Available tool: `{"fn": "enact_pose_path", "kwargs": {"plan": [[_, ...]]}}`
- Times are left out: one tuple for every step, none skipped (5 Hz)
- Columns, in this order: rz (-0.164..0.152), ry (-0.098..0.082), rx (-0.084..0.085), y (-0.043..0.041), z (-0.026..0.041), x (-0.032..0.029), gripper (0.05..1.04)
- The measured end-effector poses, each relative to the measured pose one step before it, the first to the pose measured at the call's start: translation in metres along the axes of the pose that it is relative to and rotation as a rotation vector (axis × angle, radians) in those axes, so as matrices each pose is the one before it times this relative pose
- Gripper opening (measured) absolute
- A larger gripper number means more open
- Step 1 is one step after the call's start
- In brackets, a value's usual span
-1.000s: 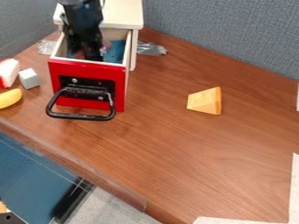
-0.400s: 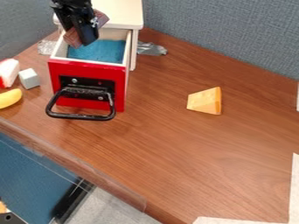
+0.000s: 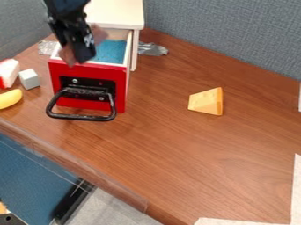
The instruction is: Take the chocolate out of the drawer and put it to the center of the table
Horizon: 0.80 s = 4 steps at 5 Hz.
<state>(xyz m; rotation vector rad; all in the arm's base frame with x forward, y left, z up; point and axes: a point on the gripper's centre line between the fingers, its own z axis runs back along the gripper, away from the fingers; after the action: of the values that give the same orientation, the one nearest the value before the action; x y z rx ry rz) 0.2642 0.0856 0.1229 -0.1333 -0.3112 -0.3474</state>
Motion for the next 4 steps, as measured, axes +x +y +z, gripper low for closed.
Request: {"fn": "enact_pose_path", "kwargs": {"plan": [[-0.0422, 0.0196, -0.0132, -0.02522, -0.00782, -0.00060, 0.625], [-0.0144, 0.0221, 0.0072, -0.01731, -0.01143, 0.01024, 0.625], [0.0079, 0.0694, -0.0011, -0.01670, -0.02948, 0.01033, 0.625], [0.0001, 0.0286, 0.0205, -0.01250, -0.02334, 0.01426, 0.625]]}}
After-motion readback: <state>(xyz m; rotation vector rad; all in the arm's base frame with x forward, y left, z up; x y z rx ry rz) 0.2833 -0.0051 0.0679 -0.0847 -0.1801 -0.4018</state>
